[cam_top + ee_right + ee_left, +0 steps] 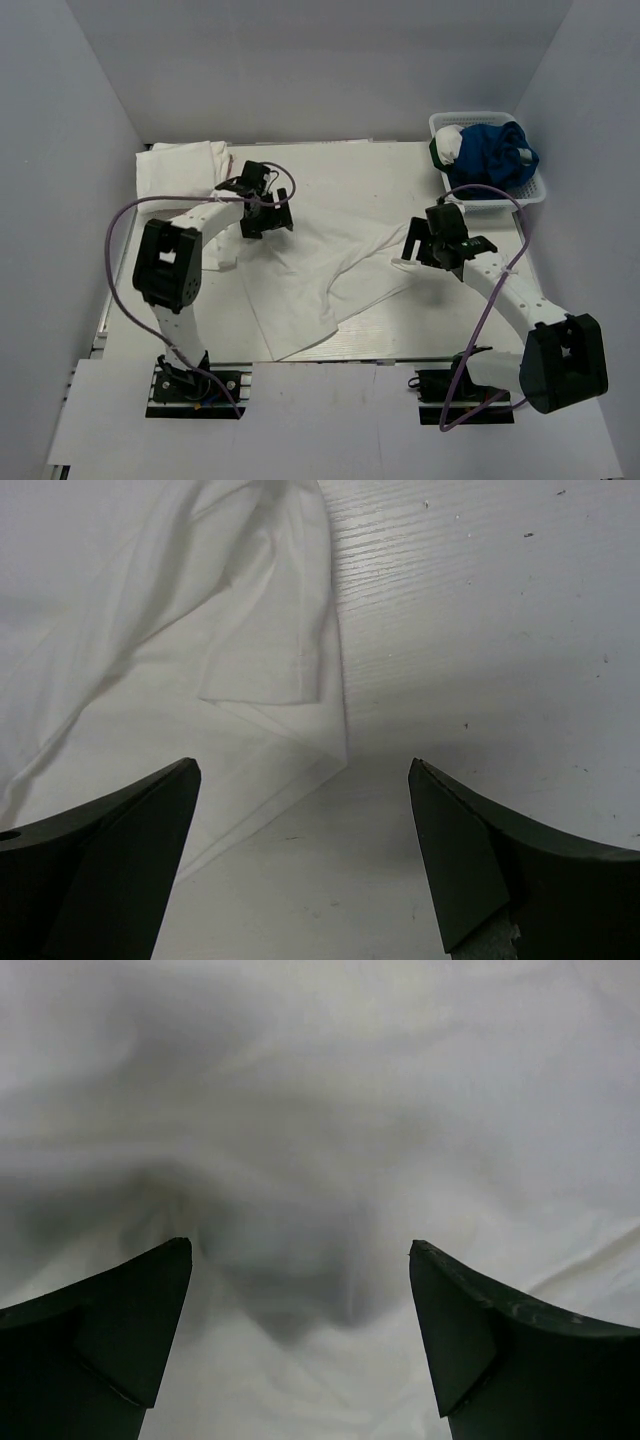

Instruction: Fold and stack the t-shirts

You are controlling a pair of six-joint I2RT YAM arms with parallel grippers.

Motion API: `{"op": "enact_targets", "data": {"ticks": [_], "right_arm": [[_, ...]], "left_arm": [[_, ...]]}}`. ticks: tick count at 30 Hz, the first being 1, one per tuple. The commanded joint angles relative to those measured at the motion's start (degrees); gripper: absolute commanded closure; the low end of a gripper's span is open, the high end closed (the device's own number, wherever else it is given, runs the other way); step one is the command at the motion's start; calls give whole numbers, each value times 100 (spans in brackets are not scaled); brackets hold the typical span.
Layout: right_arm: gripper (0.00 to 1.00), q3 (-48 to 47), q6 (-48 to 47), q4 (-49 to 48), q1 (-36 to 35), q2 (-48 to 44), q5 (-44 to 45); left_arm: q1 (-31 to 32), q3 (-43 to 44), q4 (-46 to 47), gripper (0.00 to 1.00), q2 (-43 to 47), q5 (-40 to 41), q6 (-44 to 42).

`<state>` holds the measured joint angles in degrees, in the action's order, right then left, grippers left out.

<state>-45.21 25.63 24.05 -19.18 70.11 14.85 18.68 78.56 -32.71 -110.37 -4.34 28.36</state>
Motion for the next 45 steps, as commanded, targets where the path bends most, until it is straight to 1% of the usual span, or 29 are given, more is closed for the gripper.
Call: {"op": "enact_targets", "data": {"ticks": [1, 3, 4, 5, 6, 7, 8, 9, 10, 13, 15, 17, 18, 20, 22, 25, 29, 30, 33, 34, 35, 36, 38, 39, 40, 42, 43, 44, 45], "right_arm": [[10, -155, 223, -102, 81, -94, -17], [10, -128, 223, -146, 98, -94, -105], [10, -120, 267, -138, 99, -111, -184], [10, -111, 259, -181, 99, -102, -210], [10, -119, 267, -190, 116, -94, -219], [10, -111, 250, -234, 160, -94, -333], [10, -111, 224, -252, 151, -94, -351], [10, -111, 223, -252, 177, -94, -369], [10, -111, 223, -252, 178, -76, -386], [10, -58, 206, -331, 204, -190, -404], [10, 12, 188, -392, 221, -216, -422], [10, 47, 188, -437, 248, -234, -404], [10, 47, 171, -428, 257, -226, -404], [10, 47, 162, -437, 274, -173, -413], [10, 65, 171, -428, 292, -129, -439], [10, 118, 206, -445, 327, -94, -457], [10, 197, 197, -463, 380, -85, -510], [10, 214, 188, -472, 362, -85, -510], [10, 232, 188, -489, 415, -85, -579], [10, 232, 180, -498, 406, -76, -597], [10, 241, 188, -498, 424, -67, -615], [10, 232, 171, -498, 415, -76, -615], [10, 232, 162, -463, 450, -85, -598], [10, 241, 171, -480, 468, -111, -597], [10, 250, 162, -463, 468, -111, -615], [10, 302, 144, -463, 468, -94, -615], [10, 320, 153, -463, 450, -120, -615], [10, 329, 136, -454, 450, -94, -563], [10, 346, 109, -445, 468, -85, -545]], "left_arm": [[285, -618, -657, 0, 1828, 302, -200], [364, -1174, -788, 0, 2552, 224, -33], [417, -1464, -790, 0, 2903, -21, 168], [417, -2058, -790, 0, 3516, -267, 266], [417, -2360, -790, 0, 3774, -522, 406], [417, -2868, -920, 0, 4116, -1098, 564], [487, -3108, -991, 0, 4120, -1383, 661], [488, -3354, -1070, 0, 4328, -1733, 775], [557, -3835, -1193, 0, 4435, -1833, 872], [698, -4540, -1316, 0, 4882, -1956, 1233], [821, -4683, -1317, 0, 4937, -2184, 1417], [917, -4824, -1081, 0, 4885, -2290, 1540], [1058, -4885, -984, 4, 4806, -2343, 1663], [1216, -4991, -913, 6, 4569, -2343, 1787], [1471, -4939, -913, 10, 4174, -2133, 1840], [1752, -4667, -913, 17, 3875, -1782, 2050], [2007, -4464, -1141, 25, 3575, -1132, 2296], [2069, -4464, -1141, 27, 3523, -1078, 2366], [2123, -4402, -712, 30, 3259, -1078, 2507], [2175, -4324, -650, 30, 3163, -1017, 2508], [2227, -4184, -649, 32, 2935, -1016, 2508], [2228, -4113, -649, 37, 2820, -1016, 2508], [2290, -3990, -701, 43, 2635, -859, 2508], [2359, -3902, -789, 48, 2573, -797, 2508], [2360, -3849, -790, 60, 2460, -736, 2508], [2360, -3752, -938, 71, 2398, -595, 2508], [2360, -3665, -939, 93, 2397, -594, 2508], [2421, -3664, -991, 100, 2397, -594, 2508], [2421, -3603, -992, 100, 2397, -594, 2508]]}}
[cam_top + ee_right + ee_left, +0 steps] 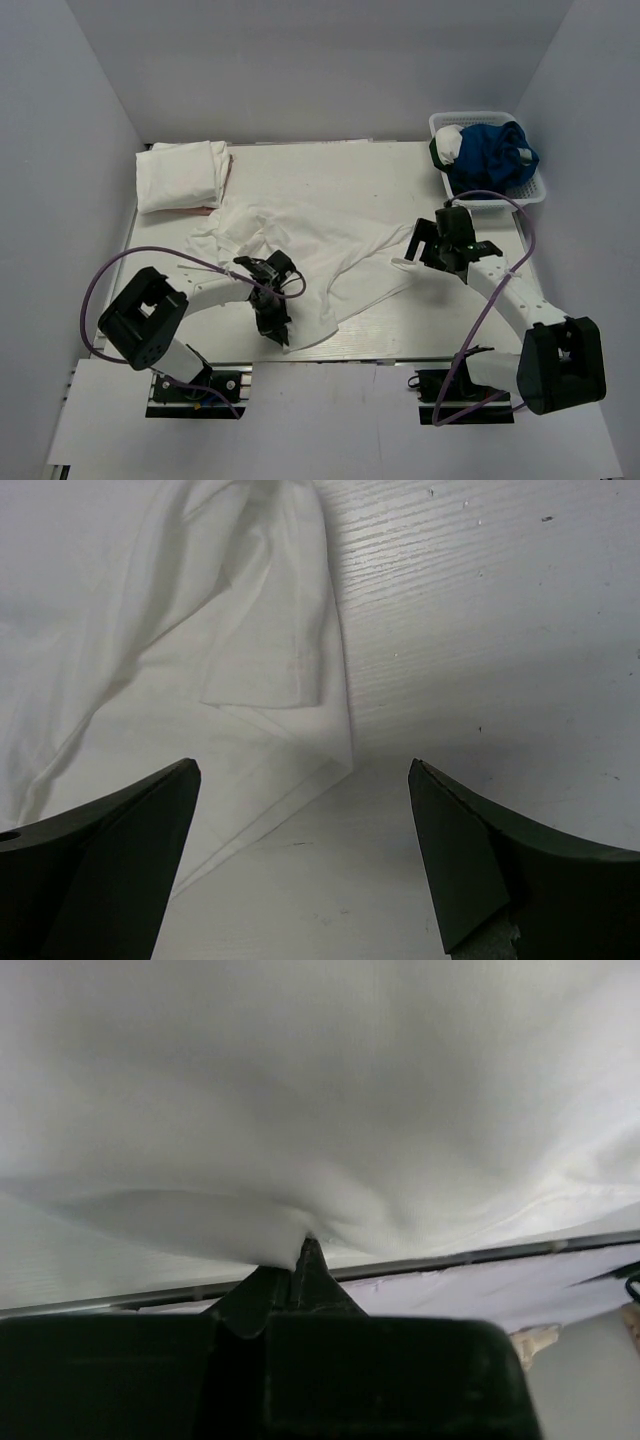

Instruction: Fold and stack the t-shirts

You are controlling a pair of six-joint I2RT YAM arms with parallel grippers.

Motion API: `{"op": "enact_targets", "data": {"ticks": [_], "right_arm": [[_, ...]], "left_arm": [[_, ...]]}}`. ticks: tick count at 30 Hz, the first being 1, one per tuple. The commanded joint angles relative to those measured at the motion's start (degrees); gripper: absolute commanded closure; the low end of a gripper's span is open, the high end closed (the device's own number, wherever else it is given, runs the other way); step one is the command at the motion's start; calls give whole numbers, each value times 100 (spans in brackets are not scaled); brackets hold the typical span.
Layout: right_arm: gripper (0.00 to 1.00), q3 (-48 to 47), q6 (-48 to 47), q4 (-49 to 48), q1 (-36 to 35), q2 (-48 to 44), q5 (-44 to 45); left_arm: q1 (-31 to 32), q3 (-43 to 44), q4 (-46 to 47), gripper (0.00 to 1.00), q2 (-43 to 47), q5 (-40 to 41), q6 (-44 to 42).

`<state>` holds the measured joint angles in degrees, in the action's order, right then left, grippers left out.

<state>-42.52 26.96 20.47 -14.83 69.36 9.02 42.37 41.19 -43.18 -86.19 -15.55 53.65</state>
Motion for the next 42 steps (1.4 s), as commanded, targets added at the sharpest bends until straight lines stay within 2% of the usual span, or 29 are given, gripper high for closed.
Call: {"op": "enact_targets", "data": {"ticks": [1, 6, 10, 15, 20, 21, 26, 31, 37, 42], "right_arm": [[10, 104, -33, -87, 24, -2, 82], [13, 51, -314, -210, 6, 453, -365], [15, -89, -446, -456, -37, 859, -734], [16, -493, -350, -552, -29, 1562, -507], [31, -783, -156, -535, -29, 1975, -349], [35, -836, -139, -518, -37, 1967, -104], [31, -977, -174, -456, -37, 1941, -84], [24, -1161, -296, -281, -37, 1932, -514], [23, -1021, -314, -719, -38, 1773, -857], [23, -1215, -174, -404, -11, 2186, -507]], "left_arm": [[52, 135, -14, 100, 49, 527, -21], [52, 626, -217, 100, 638, 789, -21], [52, 1442, -455, 100, 1043, 1168, -143], [0, 2182, -815, 100, 1113, 1774, -346], [-53, 2859, -762, 100, 824, 1986, -557], [-53, 3051, -762, 100, 771, 2151, -627], [-53, 3273, -833, 100, 639, 2425, -689], [-53, 3220, -727, 100, 692, 2425, -689], [-53, 3097, -674, 100, 805, 2477, -689], [-53, 3097, -674, 100, 867, 2592, -689]]}}
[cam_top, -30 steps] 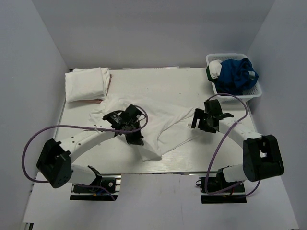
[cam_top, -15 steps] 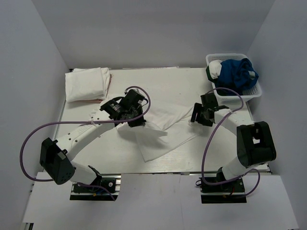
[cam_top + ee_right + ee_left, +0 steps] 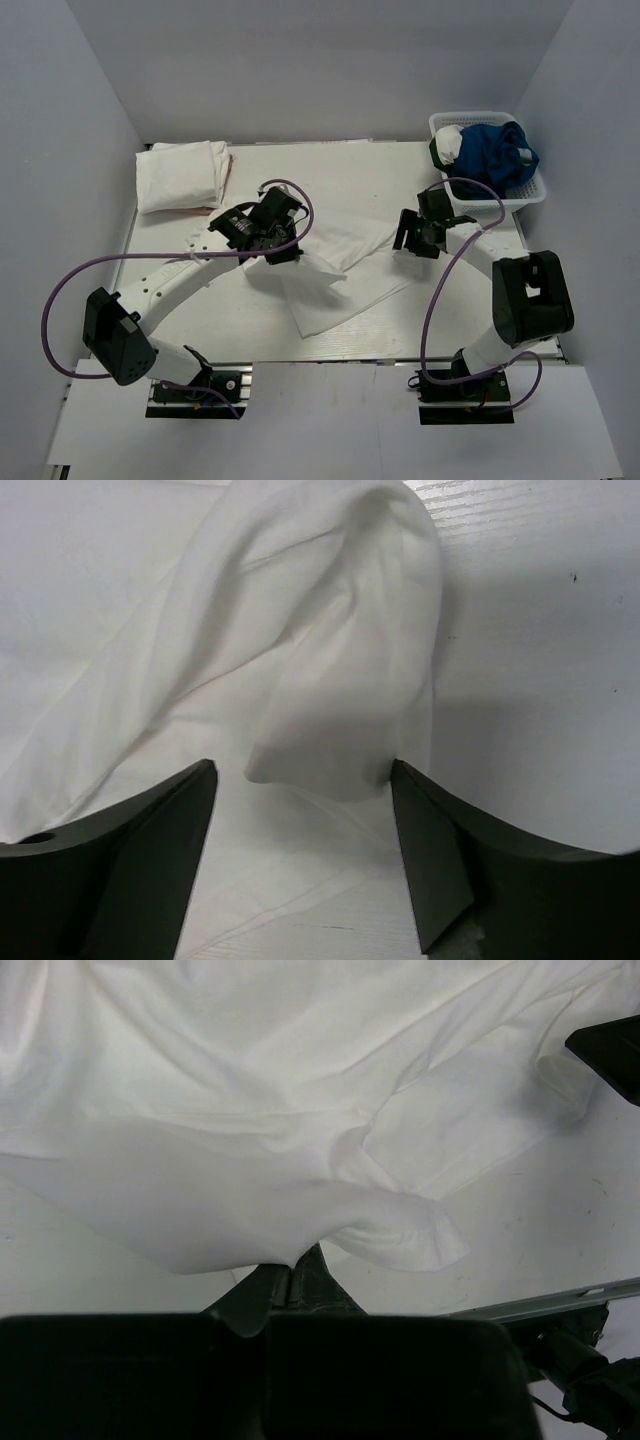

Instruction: Fold and stack the t-shirts

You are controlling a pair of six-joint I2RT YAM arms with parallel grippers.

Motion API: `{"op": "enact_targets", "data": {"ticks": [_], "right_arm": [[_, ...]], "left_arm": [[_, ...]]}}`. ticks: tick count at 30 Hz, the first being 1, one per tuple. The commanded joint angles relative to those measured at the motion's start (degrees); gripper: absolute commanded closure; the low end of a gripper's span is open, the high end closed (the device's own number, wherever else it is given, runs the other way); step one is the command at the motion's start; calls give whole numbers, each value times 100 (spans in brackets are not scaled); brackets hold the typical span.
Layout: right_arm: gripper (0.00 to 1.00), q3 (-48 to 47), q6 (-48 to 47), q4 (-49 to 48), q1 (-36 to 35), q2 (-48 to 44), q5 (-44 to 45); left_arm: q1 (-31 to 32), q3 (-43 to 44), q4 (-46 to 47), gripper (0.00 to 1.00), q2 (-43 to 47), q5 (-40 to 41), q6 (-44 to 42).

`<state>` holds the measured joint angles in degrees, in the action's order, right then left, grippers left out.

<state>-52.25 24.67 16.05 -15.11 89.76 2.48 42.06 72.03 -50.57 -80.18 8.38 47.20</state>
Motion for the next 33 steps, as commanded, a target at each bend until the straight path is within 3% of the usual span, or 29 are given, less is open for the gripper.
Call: {"op": "enact_targets", "data": {"ticks": [1, 4, 5, 7, 8, 11, 15, 21, 30, 33], "right_arm": [[28, -251, 56, 3, 43, 182, 182], [42, -251, 108, -41, 8, 314, 271], [58, -277, 109, -50, 26, 332, 357], [77, -356, 126, -67, 17, 376, 533], [100, -391, 144, -85, 17, 341, 708], [100, -689, 74, 116, 9, 87, 1148], [100, -1303, -496, 644, 17, -589, 2219], [100, -1893, -1804, 531, 26, -2372, 3011], [100, -3105, -2949, 214, 35, -3956, 2845], [100, -3588, -3231, 310, 26, -4255, 2697]], "left_arm": [[-23, 13, 64, 100, 266, 269, -44], [-75, 74, 64, 100, 266, 375, 17], [-76, 74, 117, 100, 266, 375, 17], [-76, 214, 178, 100, 266, 488, 17], [-76, 285, 179, 100, 266, 619, 17], [-76, 855, -119, 100, 152, 1215, -44], [-76, 2442, -761, 100, -120, 2359, -44], [-76, 4160, -833, 100, 72, 3556, -674], [-23, 4995, 705, 100, 1398, 3073, -2285], [-23, 5338, 925, 100, 1680, 2137, -2689]]}}
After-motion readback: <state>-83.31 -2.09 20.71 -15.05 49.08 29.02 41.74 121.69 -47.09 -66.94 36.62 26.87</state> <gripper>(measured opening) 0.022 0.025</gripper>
